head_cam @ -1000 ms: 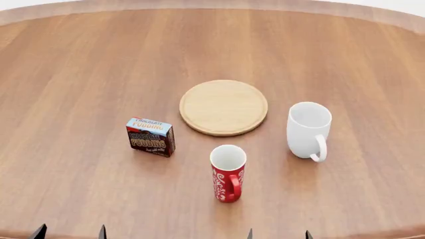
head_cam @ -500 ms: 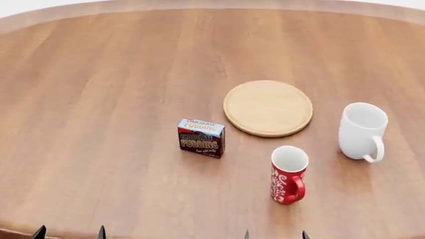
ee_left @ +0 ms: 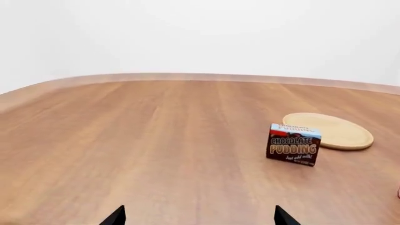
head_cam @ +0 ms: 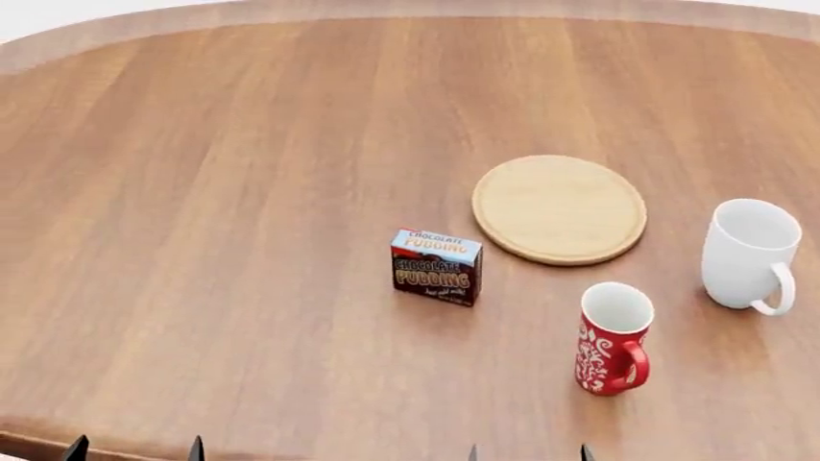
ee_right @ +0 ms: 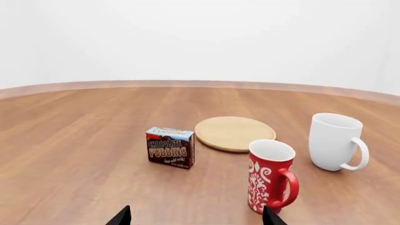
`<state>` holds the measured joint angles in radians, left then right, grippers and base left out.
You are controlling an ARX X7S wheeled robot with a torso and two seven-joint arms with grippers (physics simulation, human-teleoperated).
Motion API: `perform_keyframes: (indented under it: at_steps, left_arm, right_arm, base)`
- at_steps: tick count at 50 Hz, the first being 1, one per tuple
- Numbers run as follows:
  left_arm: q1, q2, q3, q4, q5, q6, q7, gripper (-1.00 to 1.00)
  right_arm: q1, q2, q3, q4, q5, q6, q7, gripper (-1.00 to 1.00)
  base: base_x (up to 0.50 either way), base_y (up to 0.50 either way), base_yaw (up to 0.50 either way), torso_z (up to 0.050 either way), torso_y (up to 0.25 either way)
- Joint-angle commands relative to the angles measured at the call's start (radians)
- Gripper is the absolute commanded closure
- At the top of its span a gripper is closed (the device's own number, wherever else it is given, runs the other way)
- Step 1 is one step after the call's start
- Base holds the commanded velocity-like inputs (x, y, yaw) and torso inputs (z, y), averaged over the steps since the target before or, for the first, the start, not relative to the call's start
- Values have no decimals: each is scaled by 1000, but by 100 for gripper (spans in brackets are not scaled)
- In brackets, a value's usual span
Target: Put the chocolate pudding to the left of the plate.
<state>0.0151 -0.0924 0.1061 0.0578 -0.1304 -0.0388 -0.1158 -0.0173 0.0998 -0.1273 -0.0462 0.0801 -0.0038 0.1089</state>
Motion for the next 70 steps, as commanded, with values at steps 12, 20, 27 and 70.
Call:
perform_keyframes:
  at_steps: [12, 20, 27, 70]
  left_arm:
    - [7, -25, 31, 22, -12, 2, -34, -100]
    - [6, -30, 40, 19, -16, 6, -43, -100]
    - [13, -37, 45, 36, -15, 13, -54, -100]
    - [231, -106, 49, 485, 18, 28, -160, -100]
  right_arm:
    - [1, 23, -33, -4, 1, -2, 33, -100]
    - [1, 29, -43, -9, -3, 0, 46, -100]
    - [-1, 31, -52, -13, -24, 0, 74, -100]
    - [-200, 84, -90, -451, -146, 46, 209, -100]
  base:
    - [0, 149, 0, 0, 0]
    - [0, 150, 0, 0, 0]
    - [0, 150, 0, 0, 0]
    - [186, 31, 0, 0, 0]
